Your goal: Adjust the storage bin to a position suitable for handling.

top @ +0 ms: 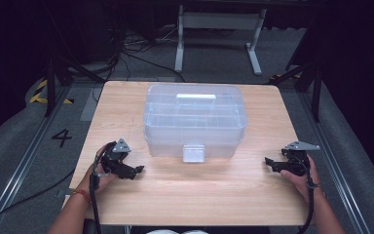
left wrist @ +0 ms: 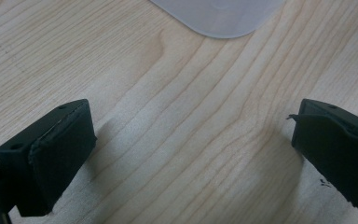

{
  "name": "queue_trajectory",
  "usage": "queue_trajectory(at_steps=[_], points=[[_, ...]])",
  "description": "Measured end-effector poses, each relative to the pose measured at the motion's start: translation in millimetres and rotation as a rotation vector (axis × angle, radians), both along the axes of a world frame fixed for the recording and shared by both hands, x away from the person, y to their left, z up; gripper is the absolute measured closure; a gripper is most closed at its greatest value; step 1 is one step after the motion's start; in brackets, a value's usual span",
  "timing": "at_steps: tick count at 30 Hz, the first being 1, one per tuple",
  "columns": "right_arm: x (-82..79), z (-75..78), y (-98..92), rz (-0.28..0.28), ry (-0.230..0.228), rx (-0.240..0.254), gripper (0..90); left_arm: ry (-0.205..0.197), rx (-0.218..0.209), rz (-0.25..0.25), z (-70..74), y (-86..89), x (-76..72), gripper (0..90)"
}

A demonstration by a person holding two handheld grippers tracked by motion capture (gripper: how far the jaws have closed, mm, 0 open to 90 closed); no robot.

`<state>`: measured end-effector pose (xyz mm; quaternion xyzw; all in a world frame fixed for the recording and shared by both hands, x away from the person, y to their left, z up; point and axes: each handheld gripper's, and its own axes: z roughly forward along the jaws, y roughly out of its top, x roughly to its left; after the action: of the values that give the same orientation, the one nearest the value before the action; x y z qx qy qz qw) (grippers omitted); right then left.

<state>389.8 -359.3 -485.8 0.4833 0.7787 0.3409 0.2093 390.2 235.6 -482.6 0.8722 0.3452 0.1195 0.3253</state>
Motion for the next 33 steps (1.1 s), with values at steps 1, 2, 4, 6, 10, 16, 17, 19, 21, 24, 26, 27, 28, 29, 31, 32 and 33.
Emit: queue_trajectory(at_steps=[1,2,4,6,10,16,17,19,21,24,26,27,28,29,31,32,33], points=[[0.0,0.0,0.0,0.0,0.0,0.0,18.0,0.0,0.0,0.0,0.0,0.0,0.0,0.0],[-0.7,0.7,-0.6,0.006,-0.006,0.0,19.7,-0.004,0.001,-0.005,0.1,-0.6,-0.2,0.0],[-2.4,2.4,-3.9,0.017,-0.022,0.038,19.6,0.001,-0.005,0.001,-0.3,-1.1,-1.1,0.1],[-4.5,5.2,-5.6,0.02,-0.027,0.044,22.9,-0.002,-0.001,-0.007,-0.1,-0.7,-0.4,0.0],[-9.7,16.2,-4.1,0.042,-0.065,0.042,26.3,0.002,0.001,-0.019,0.2,-1.2,0.4,0.0],[-17.0,40.2,4.8,0.079,-0.142,0.042,28.1,0.001,0.0,-0.015,0.1,-1.6,0.1,0.0],[-18.1,46.0,7.3,0.082,-0.155,0.039,28.1,0.002,0.0,-0.014,0.1,-1.8,0.0,0.0],[-19.3,55.7,11.7,0.091,-0.18,0.038,28.3,0.002,0.0,-0.012,0.1,-1.9,-0.1,0.1],[-20.5,63.7,15.3,0.111,-0.199,0.04,28.4,-0.001,0.003,-0.017,0.2,-1.7,0.3,0.0],[-21.7,76.4,18.1,0.128,-0.226,0.071,28.7,-0.001,0.003,-0.018,0.1,-1.7,0.5,0.1],[-21.7,80.6,19.2,0.139,-0.233,0.076,28.8,0.0,0.001,-0.018,0.1,-1.8,0.5,0.1],[-21.3,85.1,20.7,0.147,-0.244,0.068,28.8,0.0,0.001,-0.018,0.1,-1.8,0.4,0.1],[-21.3,85.1,20.7,0.147,-0.244,0.068,28.8,0.0,0.001,-0.018,0.1,-1.8,0.4,0.1],[-20.9,87.3,21.7,0.157,-0.247,0.073,28.8,0.0,0.002,-0.017,0.1,-1.9,0.4,0.1],[-20.3,89.7,23.3,0.162,-0.253,0.07,28.8,-0.001,0.001,-0.013,0.0,-2.3,0.3,0.1],[-19.9,90.3,23.9,0.168,-0.256,0.071,28.8,0.0,0.002,-0.012,0.1,-2.3,0.3,0.1],[-19.5,91.1,24.6,0.17,-0.256,0.071,28.8,-0.001,0.002,-0.011,0.1,-2.4,0.2,0.1]])
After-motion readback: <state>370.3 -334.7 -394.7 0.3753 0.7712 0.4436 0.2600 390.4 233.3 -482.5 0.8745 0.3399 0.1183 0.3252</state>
